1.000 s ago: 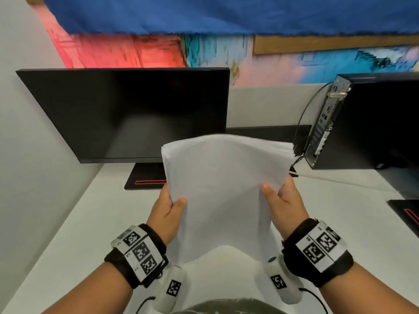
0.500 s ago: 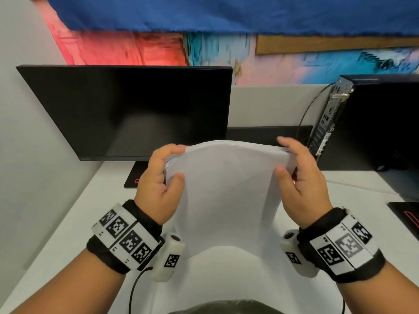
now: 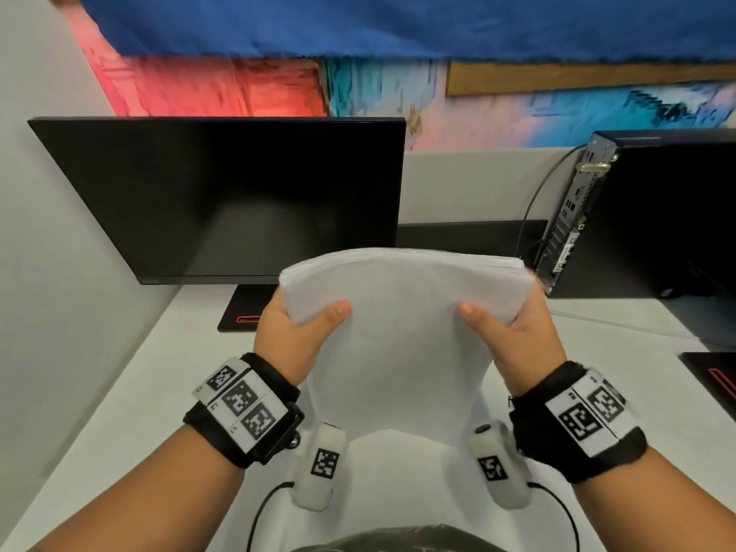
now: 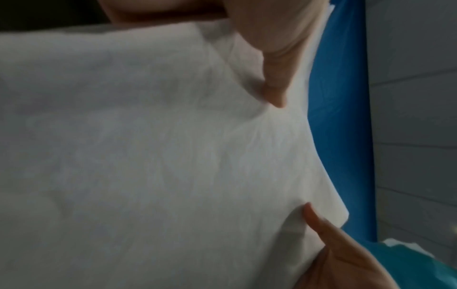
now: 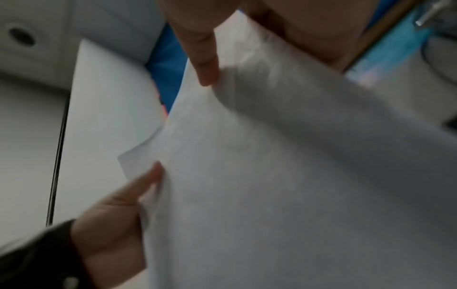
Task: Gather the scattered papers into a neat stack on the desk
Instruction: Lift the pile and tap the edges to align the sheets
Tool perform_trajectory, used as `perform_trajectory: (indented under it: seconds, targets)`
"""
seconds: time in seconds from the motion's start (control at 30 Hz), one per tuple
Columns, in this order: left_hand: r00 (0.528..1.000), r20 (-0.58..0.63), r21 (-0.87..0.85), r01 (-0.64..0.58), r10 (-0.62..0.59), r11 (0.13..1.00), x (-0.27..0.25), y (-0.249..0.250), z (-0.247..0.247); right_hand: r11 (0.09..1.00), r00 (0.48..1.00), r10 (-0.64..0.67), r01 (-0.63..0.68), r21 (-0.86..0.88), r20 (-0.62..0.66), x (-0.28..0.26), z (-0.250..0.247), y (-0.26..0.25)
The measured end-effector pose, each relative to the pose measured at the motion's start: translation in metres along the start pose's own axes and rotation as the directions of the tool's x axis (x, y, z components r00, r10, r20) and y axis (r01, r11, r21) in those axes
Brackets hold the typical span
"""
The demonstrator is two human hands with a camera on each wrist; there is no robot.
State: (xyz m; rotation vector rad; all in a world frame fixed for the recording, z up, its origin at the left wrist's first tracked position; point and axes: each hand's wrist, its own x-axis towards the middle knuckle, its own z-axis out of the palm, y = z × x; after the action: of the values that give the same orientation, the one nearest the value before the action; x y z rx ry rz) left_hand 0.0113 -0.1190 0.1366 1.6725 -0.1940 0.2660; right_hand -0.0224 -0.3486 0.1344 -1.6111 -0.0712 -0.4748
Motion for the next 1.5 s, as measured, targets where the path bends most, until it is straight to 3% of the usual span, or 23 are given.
perform_trajectory:
  seconds: [0.07, 0.23, 0.43, 0.57, 0.63, 0.73, 0.8, 0.9, 1.0, 1.2, 1.37, 1.5]
  targets:
    - [0.997, -0.069, 0.033, 0.026, -0.024, 0.999, -0.002, 0.003, 0.006, 0.999, 0.998, 0.027, -0.029, -0.035, -0.058, -0.003, 0.010, -0.002]
    - [0.994, -0.076, -0.019, -0.075, 0.074, 0.997, -0.007, 0.010, 0.004, 0.987, 0.971, -0.158, 0.150, -0.056, -0.181, -0.010, 0.014, -0.012]
    - [0.974, -0.024, 0.084, -0.223, 0.226, 0.971, -0.009, 0.007, -0.002, 0.920, 0.941, -0.323, 0.287, -0.268, -0.099, -0.008, 0.006, -0.010]
    - [0.907, 0.058, 0.124, -0.420, 0.416, 0.899, -0.008, 0.011, -0.008, 0.839, 0.911, -0.412, 0.370, -0.399, -0.020, -0.003, -0.002, -0.007]
    - [0.885, 0.119, 0.153, -0.463, 0.449, 0.873, -0.004, 0.011, -0.009, 0.825, 0.906, -0.423, 0.376, -0.422, -0.019, -0.001, -0.005, -0.006]
    - [0.889, 0.146, 0.120, -0.451, 0.433, 0.885, -0.001, 0.010, -0.009, 0.866, 0.925, -0.380, 0.346, -0.360, -0.026, 0.000, -0.007, -0.010]
    - [0.903, 0.137, 0.047, -0.416, 0.406, 0.908, -0.001, 0.012, -0.009, 0.940, 0.954, -0.298, 0.287, -0.183, -0.034, 0.001, -0.008, -0.014]
    - [0.953, 0.091, -0.076, -0.281, 0.287, 0.957, 0.002, 0.008, -0.010, 0.992, 0.999, -0.029, 0.025, 0.121, 0.036, 0.003, -0.010, -0.008]
    - [0.987, 0.100, -0.083, -0.117, 0.125, 0.990, 0.002, -0.001, -0.006, 0.962, 0.980, 0.151, -0.175, 0.209, 0.126, 0.001, -0.003, 0.001]
    - [0.986, 0.050, -0.169, -0.148, 0.159, 0.974, -0.008, 0.005, -0.005, 0.953, 0.994, 0.088, -0.102, 0.287, 0.062, -0.004, -0.002, -0.012]
    - [0.992, 0.064, -0.081, -0.099, 0.104, 0.992, -0.014, -0.007, -0.001, 0.932, 0.981, 0.187, -0.194, 0.305, 0.053, -0.010, 0.006, -0.002]
    - [0.994, 0.060, -0.133, -0.078, 0.087, 0.988, -0.012, -0.005, -0.002, 0.927, 0.981, 0.185, -0.192, 0.322, 0.052, -0.011, 0.004, -0.006]
